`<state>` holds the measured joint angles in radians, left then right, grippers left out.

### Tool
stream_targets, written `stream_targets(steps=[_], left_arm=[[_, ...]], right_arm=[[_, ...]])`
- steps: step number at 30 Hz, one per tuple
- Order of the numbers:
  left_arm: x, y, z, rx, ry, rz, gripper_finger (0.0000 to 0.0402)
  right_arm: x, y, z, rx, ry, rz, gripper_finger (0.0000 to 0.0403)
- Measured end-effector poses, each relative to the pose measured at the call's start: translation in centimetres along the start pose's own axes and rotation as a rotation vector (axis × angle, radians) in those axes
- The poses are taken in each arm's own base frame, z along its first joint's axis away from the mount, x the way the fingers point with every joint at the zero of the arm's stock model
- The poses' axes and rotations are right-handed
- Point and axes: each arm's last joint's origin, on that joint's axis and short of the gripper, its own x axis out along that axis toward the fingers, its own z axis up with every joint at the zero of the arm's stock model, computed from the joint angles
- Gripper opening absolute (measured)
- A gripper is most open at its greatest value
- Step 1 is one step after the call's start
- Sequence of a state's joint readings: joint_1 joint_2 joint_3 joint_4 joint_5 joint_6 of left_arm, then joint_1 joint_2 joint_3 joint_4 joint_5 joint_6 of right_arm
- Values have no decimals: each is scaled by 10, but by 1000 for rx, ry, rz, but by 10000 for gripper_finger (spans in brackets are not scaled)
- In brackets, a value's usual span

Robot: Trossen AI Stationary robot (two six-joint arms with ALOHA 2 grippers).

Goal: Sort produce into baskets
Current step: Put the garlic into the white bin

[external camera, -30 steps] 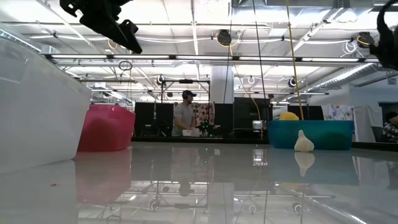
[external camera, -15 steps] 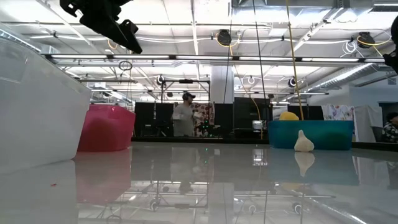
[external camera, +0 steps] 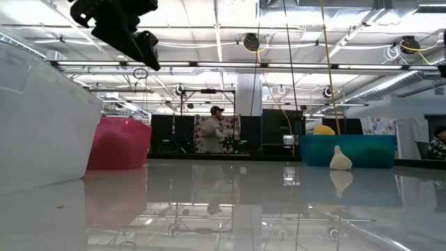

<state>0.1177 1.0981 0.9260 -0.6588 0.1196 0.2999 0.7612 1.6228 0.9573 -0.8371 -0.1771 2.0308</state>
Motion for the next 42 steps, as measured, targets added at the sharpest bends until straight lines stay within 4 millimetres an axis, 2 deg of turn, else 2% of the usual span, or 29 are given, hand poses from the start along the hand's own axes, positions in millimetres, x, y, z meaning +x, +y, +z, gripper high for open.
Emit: stream_targets(steps=[5, 13, 21, 27, 34, 38, 42], left_arm=[[13, 1, -1, -6, 52, -16, 296], [25, 2, -2, -8, 92, -29, 296], [27, 3, -2, -9, 99, -31, 296], [27, 3, -2, -9, 99, -31, 296], [27, 3, -2, -8, 98, -31, 296], [27, 3, -2, -8, 96, -30, 296], [27, 3, -1, -7, 87, -27, 296]], right_arm=[[0, -2, -4, 22, 79, -43, 210], [1, 1, -12, 25, 113, 12, 210], [2, 1, -14, 52, 103, 14, 210], [15, 5, -15, 44, 70, 3, 210], [26, 13, -17, -42, 100, 23, 209], [26, 14, -17, -39, 119, 18, 193], [25, 15, -16, -56, 129, 30, 161]])
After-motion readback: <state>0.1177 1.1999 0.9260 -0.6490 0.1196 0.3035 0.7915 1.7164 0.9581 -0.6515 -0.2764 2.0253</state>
